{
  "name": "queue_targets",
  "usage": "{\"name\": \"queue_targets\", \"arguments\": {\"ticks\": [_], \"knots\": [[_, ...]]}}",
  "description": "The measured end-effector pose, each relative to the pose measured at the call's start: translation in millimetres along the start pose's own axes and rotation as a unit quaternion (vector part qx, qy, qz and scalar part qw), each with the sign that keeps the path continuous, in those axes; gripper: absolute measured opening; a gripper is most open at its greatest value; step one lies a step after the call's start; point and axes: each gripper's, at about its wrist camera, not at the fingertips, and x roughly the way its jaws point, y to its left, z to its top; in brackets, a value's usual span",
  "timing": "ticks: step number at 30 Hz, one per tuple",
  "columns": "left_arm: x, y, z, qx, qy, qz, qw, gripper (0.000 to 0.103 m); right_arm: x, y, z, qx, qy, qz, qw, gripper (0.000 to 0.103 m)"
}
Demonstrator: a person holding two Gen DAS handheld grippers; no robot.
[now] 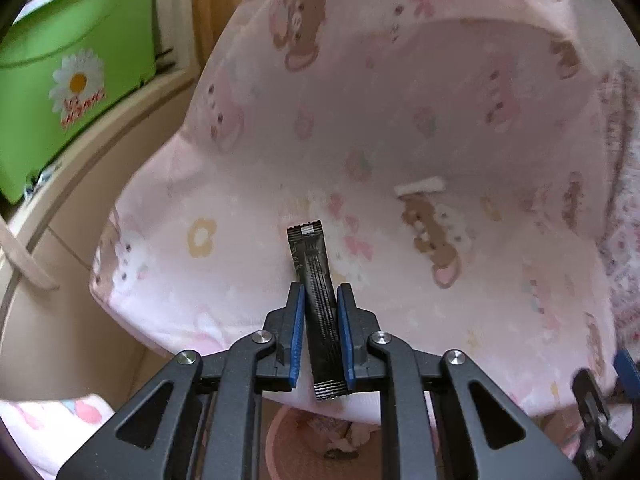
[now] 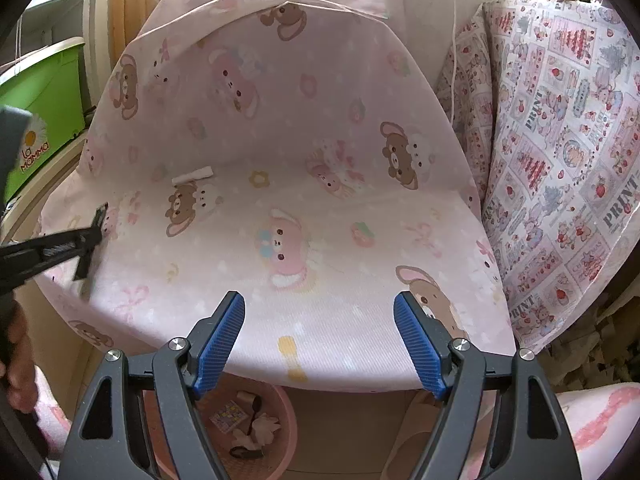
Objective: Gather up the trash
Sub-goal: 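Grasp the black strip with the left tool, then grasp the white plastic stick with the right tool while the left tool holds the strip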
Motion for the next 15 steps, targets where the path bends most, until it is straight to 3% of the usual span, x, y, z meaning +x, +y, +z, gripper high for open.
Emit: {"name": "queue_targets", "arguments": {"ticks": [7,15], "knots": [[-45,15,3,0.024,-0.074,-0.022,0.9967,0.016,-4,10,-5,-0.006,0.000,0.033,0.999,0.079],[-41,53,-2,-0.032,-0.063,-0.037,0.9968,0.015,4,33,32,-0.052,-0.002,0.100,0.994,0.080]]}}
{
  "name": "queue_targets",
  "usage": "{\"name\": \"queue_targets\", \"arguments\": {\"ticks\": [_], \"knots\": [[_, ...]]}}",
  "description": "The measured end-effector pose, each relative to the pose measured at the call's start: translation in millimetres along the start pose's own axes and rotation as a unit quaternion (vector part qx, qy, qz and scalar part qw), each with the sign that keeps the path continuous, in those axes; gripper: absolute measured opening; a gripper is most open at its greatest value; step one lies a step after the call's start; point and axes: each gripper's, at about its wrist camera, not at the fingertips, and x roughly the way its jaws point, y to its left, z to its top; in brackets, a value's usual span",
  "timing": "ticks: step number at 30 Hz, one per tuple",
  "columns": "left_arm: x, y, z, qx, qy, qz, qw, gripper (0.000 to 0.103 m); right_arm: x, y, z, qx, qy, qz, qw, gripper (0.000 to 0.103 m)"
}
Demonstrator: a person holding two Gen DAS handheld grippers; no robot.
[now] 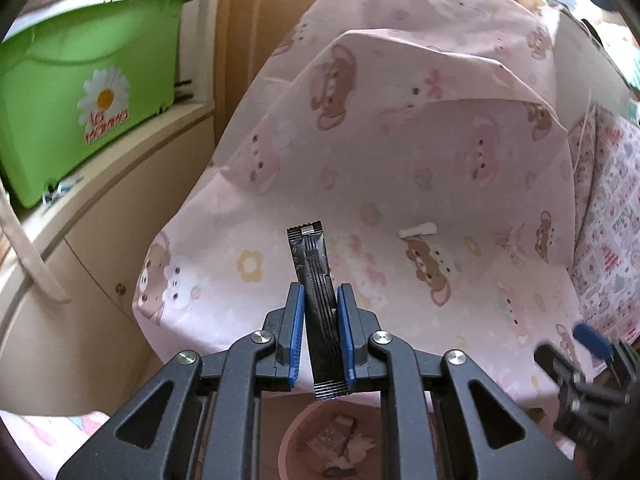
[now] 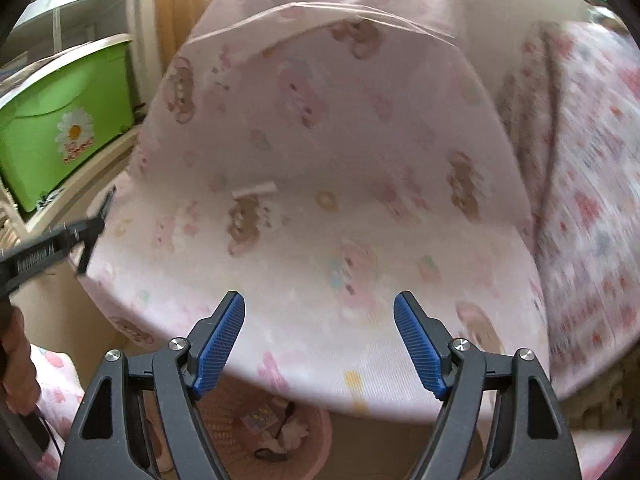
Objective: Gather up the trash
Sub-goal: 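Grasp the white plastic stick with the right tool while the left tool holds the strip, then carry strip and stick down over the wastebasket with both tools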
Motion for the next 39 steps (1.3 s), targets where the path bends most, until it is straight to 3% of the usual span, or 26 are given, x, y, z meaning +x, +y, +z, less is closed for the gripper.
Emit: {"name": "queue_targets", "arguments": {"ticks": [3,5,12,16,24,26,28,29,33,39], "knots": [[-1,9,1,-0.017,0.005,-0.020,0.9996,0.015,24,12,25,-0.029,0.029,0.071,0.997,0.081],[-3,11,3,-0.012,0.000,-0.020,0.9997,0.015,39,20,38,-0.037,0.034,0.087,0.995,0.081],[-1,22,9,-0.023,-0.007,-0.002,0.9997,0.016,106,46,81,-0.077,0.063,0.075,0.992,0.081],[7,25,9,-0.023,-0.004,0.018,0.9996,0.016,139,47,97,-0.058,0.081,0.071,0.993,0.080],[10,25,13,-0.025,0.002,0.012,0.9996,0.016,175,65,106,-0.092,0.104,0.065,0.988,0.061],[11,22,13,-0.022,0.004,0.009,0.9997,0.016,178,68,107,-0.096,0.099,0.066,0.988,0.054],[10,19,12,-0.015,0.002,0.013,0.9998,0.016,178,69,109,-0.087,0.098,0.067,0.989,0.036],[9,18,12,-0.011,0.000,0.015,0.9998,0.016,178,67,109,-0.078,0.096,0.060,0.991,0.022],[6,14,10,-0.007,-0.004,0.013,0.9999,0.016,169,59,107,-0.067,0.091,0.070,0.991,0.022],[2,8,6,0.006,-0.008,0.020,0.9998,0.016,123,38,95,-0.057,0.058,0.111,0.990,0.022]]}}
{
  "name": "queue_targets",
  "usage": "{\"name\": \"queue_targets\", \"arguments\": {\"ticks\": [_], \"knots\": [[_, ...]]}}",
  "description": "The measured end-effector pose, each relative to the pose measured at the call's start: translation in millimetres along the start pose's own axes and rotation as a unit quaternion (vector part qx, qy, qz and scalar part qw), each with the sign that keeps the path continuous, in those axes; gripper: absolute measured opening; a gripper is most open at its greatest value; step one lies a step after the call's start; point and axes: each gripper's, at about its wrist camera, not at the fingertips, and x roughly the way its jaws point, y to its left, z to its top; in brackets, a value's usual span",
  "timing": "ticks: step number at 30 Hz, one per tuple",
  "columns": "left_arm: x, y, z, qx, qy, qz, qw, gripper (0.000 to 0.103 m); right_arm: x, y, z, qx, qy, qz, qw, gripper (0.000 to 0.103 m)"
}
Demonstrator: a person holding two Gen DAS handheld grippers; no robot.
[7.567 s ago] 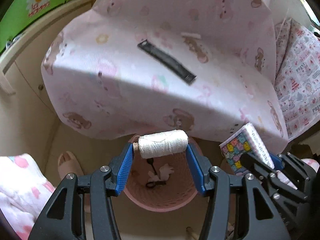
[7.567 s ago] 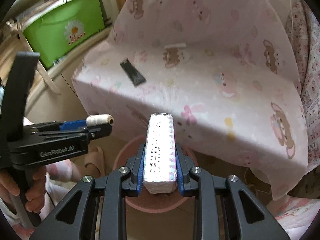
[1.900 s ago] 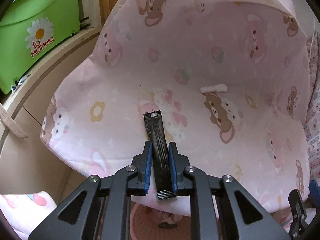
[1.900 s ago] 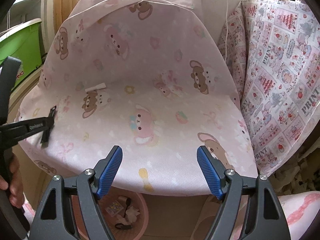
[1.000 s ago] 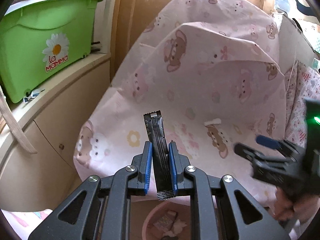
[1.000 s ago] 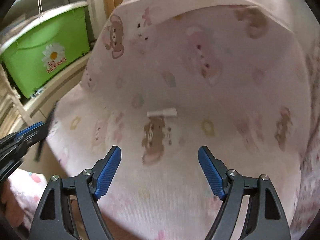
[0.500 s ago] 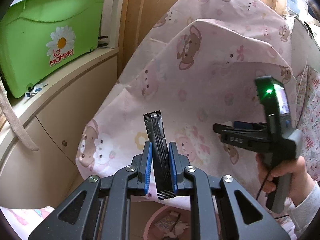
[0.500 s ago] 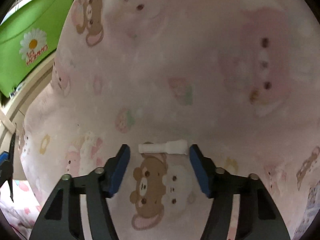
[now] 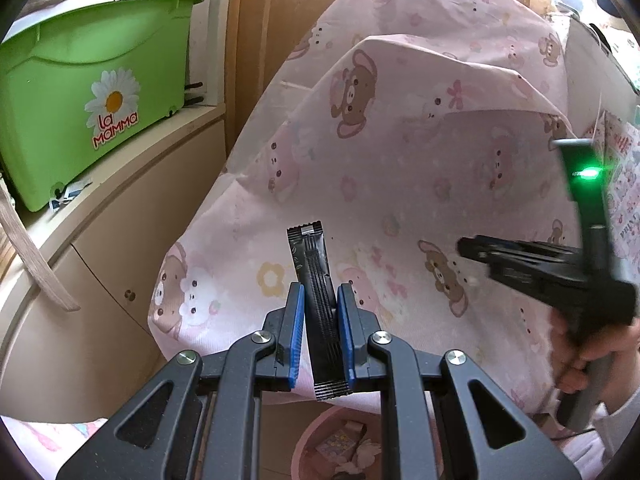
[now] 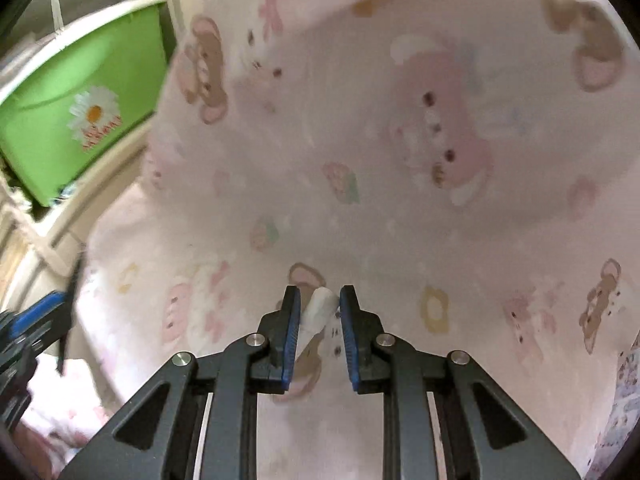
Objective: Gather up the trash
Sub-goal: 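Carry strip and stick down over the wastebasket with both tools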
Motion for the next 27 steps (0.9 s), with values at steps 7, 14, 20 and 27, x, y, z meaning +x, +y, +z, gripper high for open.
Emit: {"name": "queue_targets", "arguments": {"ticks": [7,14,20,27], "knots": [[-7,-2,-1,-0.003,-0.004,-0.002,1.0000,0.016,-49,-14,-21,0.031,-0.026,0.030,0.999,0.022],[-17,-10,-6,0.016,-0.009,-0.012,0.9998,0.016,-119,7,-48,0.014,-0.079,0.032,0.996,0.022],[-37,-23,-19,0.036,0.004,-0.037,0.9987,0.016,-166,26,-74,0.018,-0.100,0.042,0.994,0.022],[-64,-34,-49,0.067,0.023,-0.065,0.9954,0.016,-201,42,-118,0.014,-0.099,0.056,0.993,0.022]]}}
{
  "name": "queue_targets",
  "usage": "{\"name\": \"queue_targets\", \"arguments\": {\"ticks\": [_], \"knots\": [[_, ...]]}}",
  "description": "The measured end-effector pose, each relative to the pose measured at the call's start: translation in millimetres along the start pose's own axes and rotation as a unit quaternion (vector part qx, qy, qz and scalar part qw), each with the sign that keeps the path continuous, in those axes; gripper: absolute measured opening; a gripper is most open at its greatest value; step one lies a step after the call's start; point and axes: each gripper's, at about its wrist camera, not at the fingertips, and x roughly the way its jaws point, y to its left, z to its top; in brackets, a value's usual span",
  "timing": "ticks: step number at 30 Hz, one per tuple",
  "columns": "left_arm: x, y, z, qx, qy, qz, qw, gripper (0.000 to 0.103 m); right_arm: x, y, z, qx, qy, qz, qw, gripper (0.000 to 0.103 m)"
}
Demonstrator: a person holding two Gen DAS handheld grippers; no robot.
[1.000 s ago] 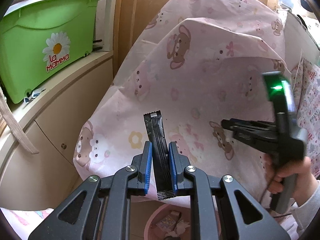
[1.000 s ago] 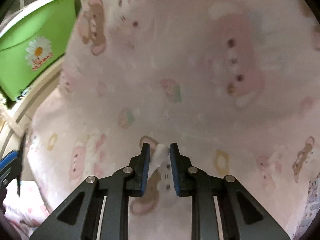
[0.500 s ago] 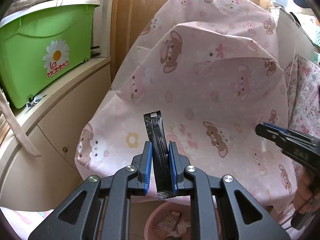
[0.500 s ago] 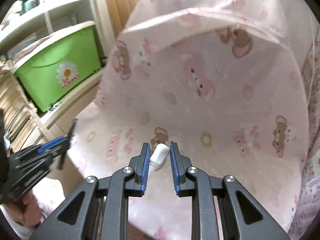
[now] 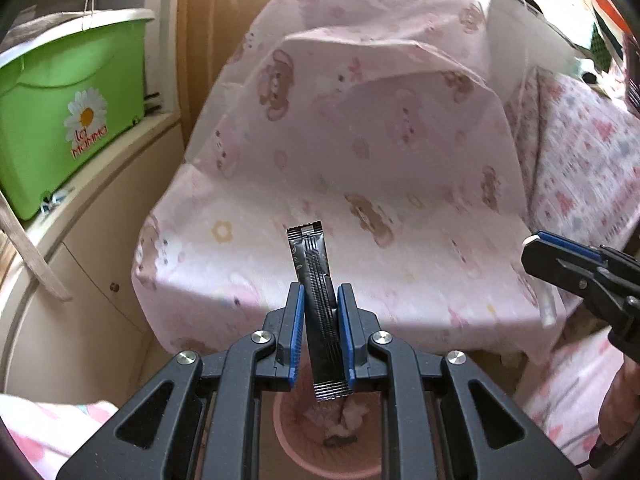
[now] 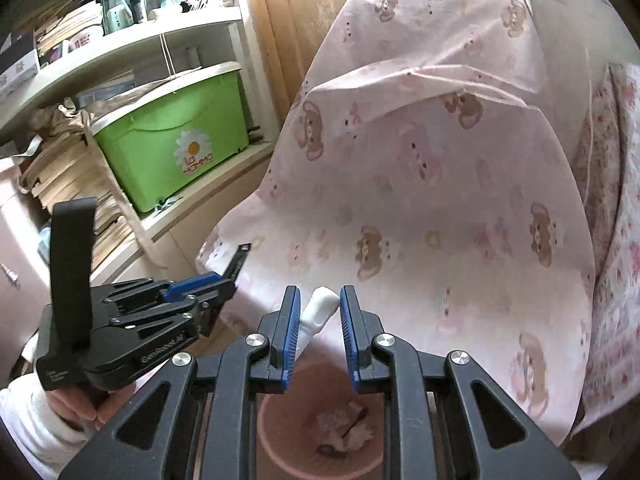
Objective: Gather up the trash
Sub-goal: 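Carry strip and stick down over the wastebasket with both tools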
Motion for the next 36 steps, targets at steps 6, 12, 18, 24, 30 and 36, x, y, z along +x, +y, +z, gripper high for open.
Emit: {"name": "queue_targets", "arguments": {"ticks": [6,12,18,24,30,36], "knots": [[14,-12,-21,0.008,0.059,-0.027,0.9979,0.016,9,2,-31,0.019,0.020,-0.010,1.000,0.022],[33,-14,-36,-0.001,0.116,-0.045,0.9922,0.016,29,0,-48,0.017,0.049,-0.018,0.998,0.022],[63,-15,-58,-0.024,0.207,-0.078,0.9750,0.016,55,-6,-64,0.019,0.089,-0.039,0.995,0.022],[88,-19,-77,-0.003,0.240,-0.031,0.9703,0.017,81,-7,-81,0.011,0.125,-0.059,0.990,0.022],[108,-6,-88,-0.046,0.280,-0.030,0.9586,0.016,109,1,-98,-0.012,0.163,-0.075,0.984,0.022],[129,4,-98,-0.053,0.312,-0.016,0.9484,0.016,138,1,-117,-0.012,0.200,-0.091,0.975,0.022]]}}
